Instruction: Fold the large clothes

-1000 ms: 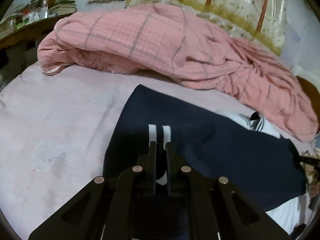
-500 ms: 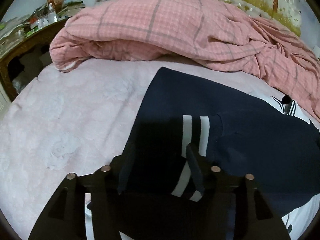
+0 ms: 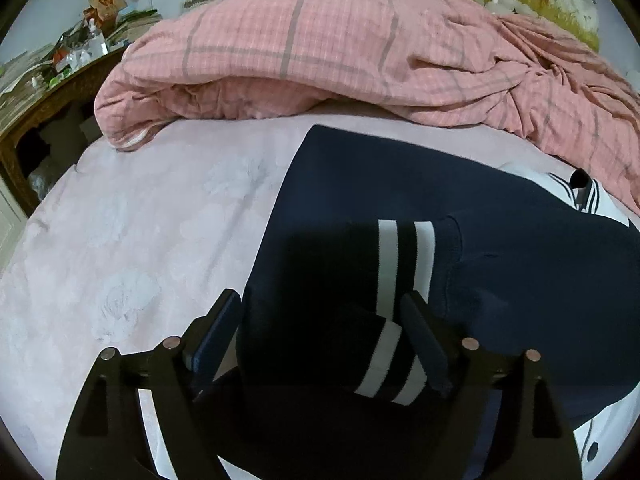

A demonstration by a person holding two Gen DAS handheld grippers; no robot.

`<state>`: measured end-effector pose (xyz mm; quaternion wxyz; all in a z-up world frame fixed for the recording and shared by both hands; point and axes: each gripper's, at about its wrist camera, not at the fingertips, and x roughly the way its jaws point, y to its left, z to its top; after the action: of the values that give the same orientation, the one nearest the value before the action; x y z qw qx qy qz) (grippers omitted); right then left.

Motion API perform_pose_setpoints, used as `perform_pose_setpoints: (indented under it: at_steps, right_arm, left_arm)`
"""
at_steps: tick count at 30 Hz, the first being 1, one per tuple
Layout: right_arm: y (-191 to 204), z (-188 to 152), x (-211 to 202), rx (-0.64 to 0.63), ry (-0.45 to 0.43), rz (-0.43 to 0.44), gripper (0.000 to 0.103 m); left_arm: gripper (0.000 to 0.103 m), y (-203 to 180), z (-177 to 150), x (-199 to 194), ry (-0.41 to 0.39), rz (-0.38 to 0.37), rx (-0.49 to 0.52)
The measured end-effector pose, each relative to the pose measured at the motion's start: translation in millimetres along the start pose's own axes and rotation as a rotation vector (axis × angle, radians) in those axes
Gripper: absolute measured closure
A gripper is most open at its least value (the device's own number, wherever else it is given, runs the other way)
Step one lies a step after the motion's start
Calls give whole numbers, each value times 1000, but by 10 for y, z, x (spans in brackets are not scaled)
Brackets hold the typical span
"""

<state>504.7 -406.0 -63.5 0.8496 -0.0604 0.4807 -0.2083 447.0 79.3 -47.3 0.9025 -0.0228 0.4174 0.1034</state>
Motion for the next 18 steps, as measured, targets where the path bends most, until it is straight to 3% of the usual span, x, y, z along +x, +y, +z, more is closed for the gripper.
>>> perform_pose_setpoints:
  at_steps: [1, 4, 7, 8, 9, 11, 12, 15, 18]
  right_arm:
    - [-94, 32, 42, 29, -13, -88, 103]
    - [-414, 49, 98, 129, 32, 101, 103]
    - [-562, 10, -182, 144, -52, 148, 101]
    - [-602, -8, -275, 152, -63, 186, 92]
    - [-634, -42, -423, 173, -64, 264, 70]
    - [-607, -129, -636, 172, -63, 392, 41]
    - [-560, -192, -715, 152, -47, 418, 41]
    - [-355, -411, -716, 108, 79, 386, 41]
    - [-258, -617, -601, 25, 83, 201, 49]
  left_arm:
    - [22, 1, 3, -17, -6, 4, 0]
    - [22, 18, 20, -63, -23, -8, -9]
    - [22, 48, 54, -138, -49, -11, -30]
    - [22, 59, 67, -176, -62, -9, -35]
    - [22, 74, 80, -226, -81, -9, -41]
    - [20, 101, 95, -332, -116, -24, -49]
    - [18, 105, 103, -379, -129, -39, -50]
    - [14, 81, 116, -475, -148, -78, -38]
    - [13, -13, 106, -451, -125, -78, 4]
